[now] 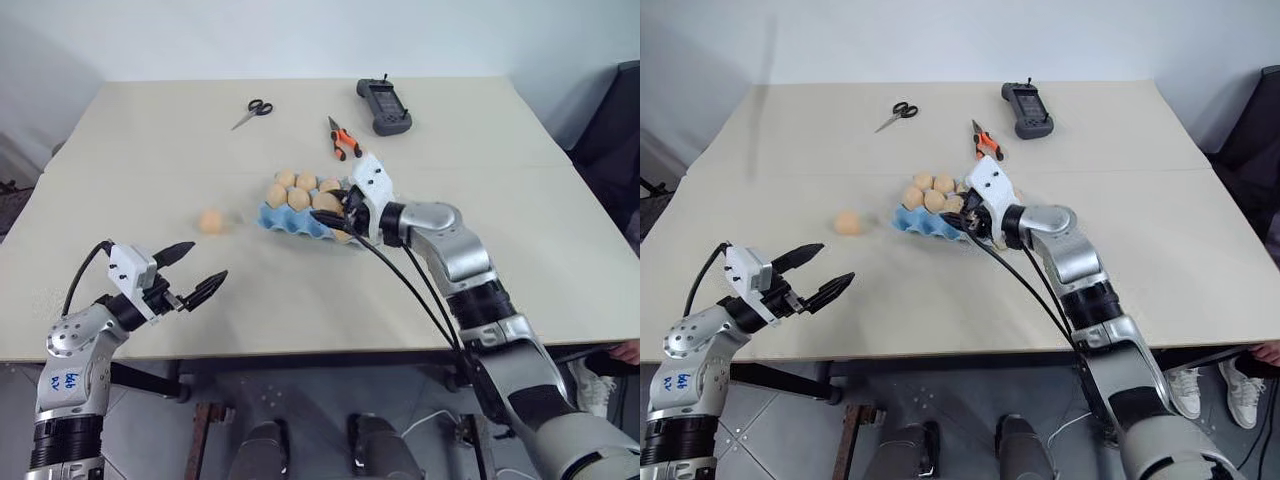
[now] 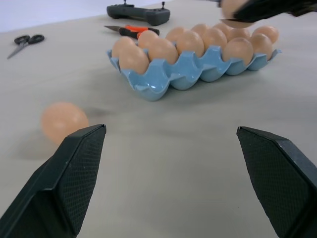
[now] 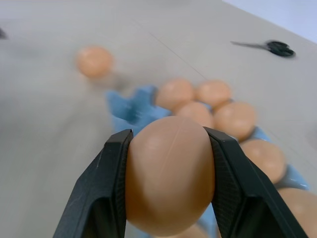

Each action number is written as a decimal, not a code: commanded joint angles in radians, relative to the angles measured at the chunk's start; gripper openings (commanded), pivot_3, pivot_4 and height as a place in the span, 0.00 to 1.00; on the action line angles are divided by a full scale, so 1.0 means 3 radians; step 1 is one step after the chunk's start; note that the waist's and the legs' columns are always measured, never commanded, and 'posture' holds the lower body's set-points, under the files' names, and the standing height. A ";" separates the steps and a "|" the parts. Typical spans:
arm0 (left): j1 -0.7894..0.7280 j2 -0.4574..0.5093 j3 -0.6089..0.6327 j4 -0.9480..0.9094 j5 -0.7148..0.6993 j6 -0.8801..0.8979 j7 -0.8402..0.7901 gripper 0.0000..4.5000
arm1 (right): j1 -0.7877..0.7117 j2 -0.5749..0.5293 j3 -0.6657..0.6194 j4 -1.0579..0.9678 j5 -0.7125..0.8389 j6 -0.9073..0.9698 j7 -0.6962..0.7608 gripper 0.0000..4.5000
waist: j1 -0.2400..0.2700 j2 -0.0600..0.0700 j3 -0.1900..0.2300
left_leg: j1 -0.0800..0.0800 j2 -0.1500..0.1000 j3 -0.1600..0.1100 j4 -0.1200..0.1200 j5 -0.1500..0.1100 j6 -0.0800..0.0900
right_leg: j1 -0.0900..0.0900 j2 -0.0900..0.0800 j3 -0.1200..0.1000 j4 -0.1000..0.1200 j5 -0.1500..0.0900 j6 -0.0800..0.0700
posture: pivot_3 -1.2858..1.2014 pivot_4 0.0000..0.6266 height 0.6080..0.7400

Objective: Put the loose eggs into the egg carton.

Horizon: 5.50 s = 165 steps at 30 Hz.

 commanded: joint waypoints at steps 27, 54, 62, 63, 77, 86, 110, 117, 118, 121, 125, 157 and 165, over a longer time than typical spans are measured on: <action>-0.0246 0.0181 -0.0175 0.0126 0.0049 -0.0142 -0.0283 1.00 | 0.2624 -0.0934 -0.1893 -0.1995 0.0773 -0.0653 0.0224 0.99 | 0.0057 -0.0001 -0.0001 | 0.0013 -0.0008 0.0066 0.0007 -0.0038 0.0034 | 0.0003 -0.0081 -0.0177 -0.0006 0.0002 0.0004 | 0.52 0.24 1.00; -0.0704 -0.0038 -0.0843 -0.0002 0.0028 0.0119 -0.0691 1.00 | 0.0979 -0.1034 -0.1062 -0.0159 0.0432 0.0072 0.0042 0.99 | 0.0054 0.0003 0.0001 | 0.0026 0.0005 0.0086 0.0005 -0.0034 0.0042 | 0.0020 -0.0080 -0.0141 -0.0056 0.0042 -0.0001 | 0.52 0.24 1.00; -0.0658 -0.0104 -0.0858 -0.0064 0.0033 0.0099 -0.0623 1.00 | 0.0330 -0.0913 -0.0821 0.1161 0.0066 -0.0335 0.0049 0.99 | 0.0058 0.0004 0.0001 | -0.0001 0.0004 0.0127 0.0030 -0.0039 0.0050 | -0.0005 -0.0096 -0.0229 -0.0036 0.0047 0.0009 | 0.52 0.24 1.00; -0.0646 -0.0102 -0.0844 -0.0068 0.0025 0.0100 -0.0614 1.00 | 0.0287 -0.0908 -0.0827 0.1274 0.0052 -0.0416 0.0069 0.95 | 0.0056 0.0004 0.0001 | -0.0001 0.0003 0.0133 0.0038 -0.0043 0.0055 | -0.0003 -0.0097 -0.0240 -0.0037 0.0050 0.0014 | 0.52 0.24 1.00; -0.0555 -0.0079 -0.0721 -0.0073 0.0013 0.0039 -0.0508 1.00 | 0.0217 -0.0792 -0.0858 0.1499 0.0050 -0.1141 0.0378 0.24 | 0.0037 0.0005 0.0001 | 0.0005 0.0014 0.0147 0.0061 -0.0067 0.0075 | -0.0001 -0.0109 -0.0240 -0.0041 0.0061 0.0019 | 0.52 0.24 1.00; -0.0417 -0.0016 -0.0583 -0.0107 0.0012 0.0036 -0.0448 1.00 | 0.0289 -0.0791 -0.0866 0.1292 0.0076 -0.0964 0.0549 0.44 | 0.0038 0.0005 0.0002 | 0.0005 0.0014 0.0152 0.0062 -0.0069 0.0076 | -0.0002 -0.0113 -0.0240 -0.0041 0.0061 0.0019 | 0.52 0.24 1.00; -0.0481 0.0005 -0.0565 -0.0028 0.0037 0.0021 -0.0457 1.00 | -0.0428 -0.0732 -0.0441 0.2300 -0.0672 -0.1734 0.0244 0.99 | -0.0033 0.0005 0.0002 | 0.0007 0.0017 0.0167 0.0061 -0.0074 0.0071 | -0.0006 -0.0113 -0.0241 -0.0037 0.0061 0.0018 | 0.52 0.24 1.00; -0.0473 0.0007 -0.0560 -0.0079 0.0024 0.0050 -0.0447 1.00 | -0.0694 -0.0546 -0.0424 0.2666 -0.0831 -0.1738 -0.0006 0.99 | -0.0047 0.0006 0.0002 | 0.0007 0.0022 0.0173 0.0062 -0.0074 0.0061 | -0.0008 -0.0110 -0.0242 -0.0034 0.0061 0.0018 | 0.52 0.24 1.00; -0.0466 0.0007 -0.0557 -0.0090 0.0022 0.0054 -0.0442 1.00 | -0.0710 -0.0517 -0.0425 0.2688 -0.0852 -0.1758 -0.0041 0.99 | -0.0046 0.0006 0.0002 | 0.0007 0.0023 0.0174 0.0062 -0.0075 0.0059 | -0.0008 -0.0109 -0.0242 -0.0034 0.0061 0.0018 | 0.52 0.24 1.00; -0.0434 0.0017 -0.0538 -0.0138 0.0011 0.0073 -0.0426 1.00 | -0.0754 -0.0441 -0.0425 0.2744 -0.0901 -0.1749 -0.0084 0.99 | -0.0045 0.0006 0.0002 | 0.0007 0.0024 0.0176 0.0062 -0.0076 0.0058 | -0.0008 -0.0110 -0.0244 -0.0036 0.0061 0.0018 | 0.52 0.24 1.00; -0.0380 0.0049 -0.0505 -0.0186 0.0000 0.0088 -0.0416 1.00 | -0.0777 -0.0377 -0.0447 0.2783 -0.0926 -0.1768 0.0017 0.99 | -0.0048 0.0006 0.0002 | 0.0007 0.0024 0.0181 0.0062 -0.0078 0.0057 | -0.0008 -0.0111 -0.0249 -0.0037 0.0061 0.0018 | 0.52 0.24 1.00; 0.0038 0.0173 0.0000 -0.0174 -0.0042 0.0093 -0.0138 1.00 | -0.0840 0.0463 -0.0483 0.0977 -0.0312 -0.0348 0.0598 0.37 | -0.0123 0.0010 0.0005 | 0.0010 0.0049 0.0190 0.0063 -0.0089 0.0049 | -0.0033 -0.0106 -0.0272 -0.0002 0.0062 -0.0006 | 0.52 0.24 1.00; 0.0107 0.0066 -0.0029 -0.0262 -0.0017 0.0055 -0.0030 1.00 | -0.1025 0.1012 -0.0294 0.1511 -0.0482 -0.0603 0.0025 0.37 | -0.0107 0.0009 0.0004 | 0.0004 0.0048 0.0204 0.0062 -0.0090 0.0045 | -0.0050 -0.0112 -0.0276 0.0006 0.0063 -0.0013 | 0.52 0.24 1.00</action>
